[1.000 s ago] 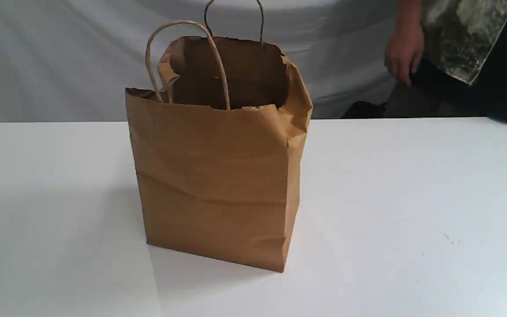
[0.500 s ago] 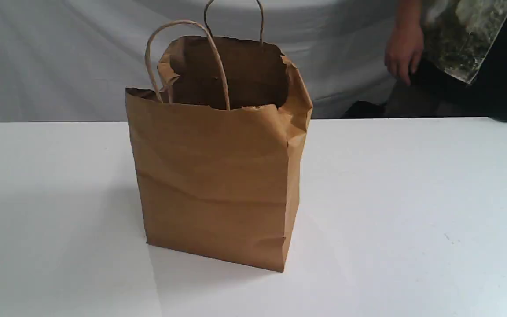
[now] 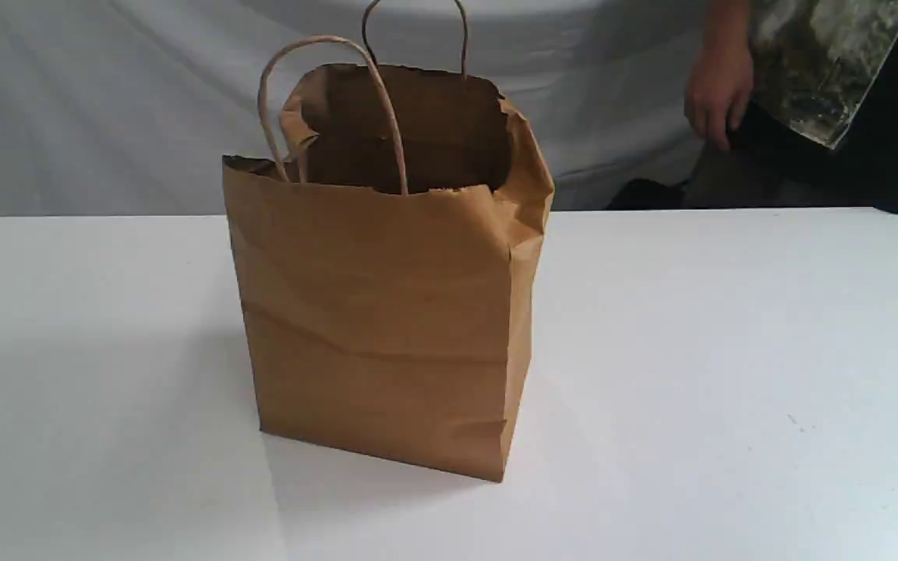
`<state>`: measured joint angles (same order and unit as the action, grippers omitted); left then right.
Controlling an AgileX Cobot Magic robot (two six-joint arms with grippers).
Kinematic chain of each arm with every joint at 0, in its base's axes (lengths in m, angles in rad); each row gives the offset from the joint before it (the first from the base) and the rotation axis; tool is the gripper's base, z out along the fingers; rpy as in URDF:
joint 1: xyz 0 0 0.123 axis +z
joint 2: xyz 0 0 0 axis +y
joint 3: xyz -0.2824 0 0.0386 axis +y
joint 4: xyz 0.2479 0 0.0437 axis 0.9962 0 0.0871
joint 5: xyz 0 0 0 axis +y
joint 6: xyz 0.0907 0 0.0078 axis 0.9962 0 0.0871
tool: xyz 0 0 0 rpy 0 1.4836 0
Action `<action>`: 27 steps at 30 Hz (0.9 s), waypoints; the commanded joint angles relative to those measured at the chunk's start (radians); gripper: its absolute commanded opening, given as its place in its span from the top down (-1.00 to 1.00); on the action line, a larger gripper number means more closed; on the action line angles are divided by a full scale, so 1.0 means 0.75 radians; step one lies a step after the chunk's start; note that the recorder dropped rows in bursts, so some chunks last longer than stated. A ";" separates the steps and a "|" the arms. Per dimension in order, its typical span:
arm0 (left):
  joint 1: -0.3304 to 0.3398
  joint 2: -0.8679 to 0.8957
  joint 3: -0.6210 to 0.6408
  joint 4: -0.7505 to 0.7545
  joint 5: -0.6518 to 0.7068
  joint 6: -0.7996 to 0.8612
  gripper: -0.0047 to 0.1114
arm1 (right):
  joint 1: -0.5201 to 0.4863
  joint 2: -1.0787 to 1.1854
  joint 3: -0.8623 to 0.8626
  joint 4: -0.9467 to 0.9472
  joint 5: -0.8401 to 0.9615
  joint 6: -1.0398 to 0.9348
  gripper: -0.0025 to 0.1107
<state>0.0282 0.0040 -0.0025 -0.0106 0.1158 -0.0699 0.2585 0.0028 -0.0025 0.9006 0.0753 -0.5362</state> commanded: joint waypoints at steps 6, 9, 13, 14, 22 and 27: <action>0.004 -0.005 0.003 -0.012 -0.013 -0.006 0.92 | 0.002 -0.004 0.003 0.000 0.002 -0.013 0.90; 0.004 -0.005 0.003 -0.012 -0.013 -0.006 0.92 | 0.002 -0.004 0.003 0.000 0.002 -0.013 0.90; 0.004 -0.005 0.003 -0.012 -0.013 -0.006 0.92 | 0.002 -0.004 0.003 0.000 0.002 -0.013 0.90; 0.004 -0.005 0.003 -0.012 -0.013 -0.006 0.92 | 0.002 -0.004 0.003 0.000 -0.004 -0.013 0.90; 0.004 -0.005 0.003 -0.012 -0.013 -0.006 0.92 | 0.002 -0.004 0.003 -0.244 -0.023 -0.113 0.91; 0.004 -0.005 0.003 -0.012 -0.013 -0.006 0.92 | 0.041 -0.004 0.003 -0.625 0.042 -0.128 0.96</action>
<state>0.0282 0.0040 -0.0025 -0.0123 0.1158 -0.0718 0.2792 0.0028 -0.0025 0.5425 0.0821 -0.6178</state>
